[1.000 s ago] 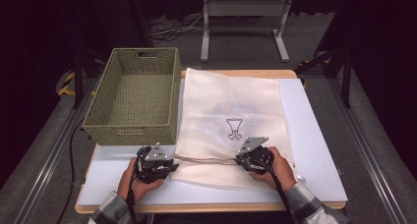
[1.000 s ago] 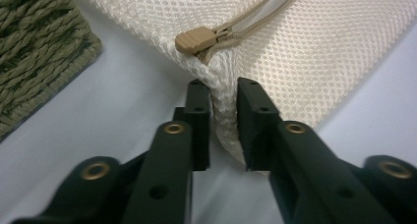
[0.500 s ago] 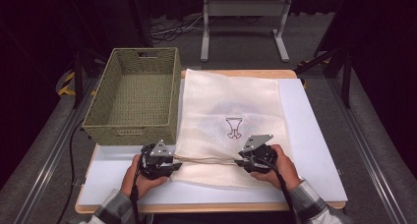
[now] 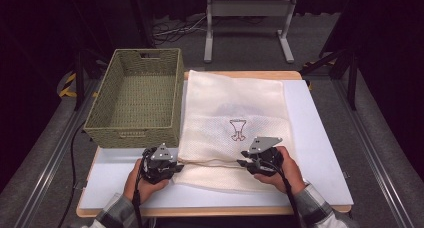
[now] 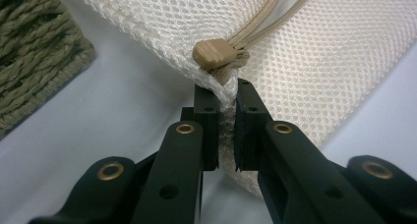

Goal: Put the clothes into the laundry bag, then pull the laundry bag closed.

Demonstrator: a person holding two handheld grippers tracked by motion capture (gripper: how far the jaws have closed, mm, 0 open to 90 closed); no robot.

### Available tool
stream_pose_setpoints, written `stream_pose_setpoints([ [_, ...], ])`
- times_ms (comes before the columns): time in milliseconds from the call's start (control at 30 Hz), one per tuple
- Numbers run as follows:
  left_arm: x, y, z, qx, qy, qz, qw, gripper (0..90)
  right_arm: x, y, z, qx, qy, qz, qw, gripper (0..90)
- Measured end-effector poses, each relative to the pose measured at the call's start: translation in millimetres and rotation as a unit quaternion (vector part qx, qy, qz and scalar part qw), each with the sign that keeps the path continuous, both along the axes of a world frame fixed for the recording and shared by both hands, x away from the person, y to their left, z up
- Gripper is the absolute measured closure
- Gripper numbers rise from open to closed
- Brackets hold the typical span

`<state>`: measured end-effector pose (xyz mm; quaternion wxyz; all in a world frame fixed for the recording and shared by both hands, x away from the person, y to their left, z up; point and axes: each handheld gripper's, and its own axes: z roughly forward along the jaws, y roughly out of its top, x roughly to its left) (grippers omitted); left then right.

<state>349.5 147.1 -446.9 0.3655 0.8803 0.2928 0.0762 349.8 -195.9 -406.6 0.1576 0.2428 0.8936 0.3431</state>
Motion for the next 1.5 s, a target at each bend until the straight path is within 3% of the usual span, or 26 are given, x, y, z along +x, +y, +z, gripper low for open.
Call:
stream_pose_setpoints([
  [233, -0.9, 0.0, 3.5, -0.004, -0.018, -0.003, 0.9998, 83.7, 1.5, 6.7, 2.4, 0.018, -0.007, 0.009, 0.9998, 66.8],
  [533, -2.8, 0.2, 10.9, -0.012, -0.043, -0.005, 0.999, 83.9, 0.5, 12.4, 2.2, 0.021, -0.01, 0.014, 0.9996, 64.9],
  [867, -1.5, -0.3, 10.2, -0.005, -0.045, -0.014, 0.9989, 83.8, 2.7, 14.2, 2.7, 0.031, -0.011, 0.01, 0.9994, 61.8],
  [1133, 1.2, 3.5, 6.6, -0.026, -0.027, -0.01, 0.9992, 83.8, 4.9, 23.1, 3.4, 0.039, -0.014, 0.015, 0.9991, 61.9],
  [1500, -2.9, 4.4, 8.4, -0.027, -0.039, -0.009, 0.9988, 83.8, 9.6, 30.2, 3.0, 0.044, -0.013, 0.023, 0.9987, 62.1],
])
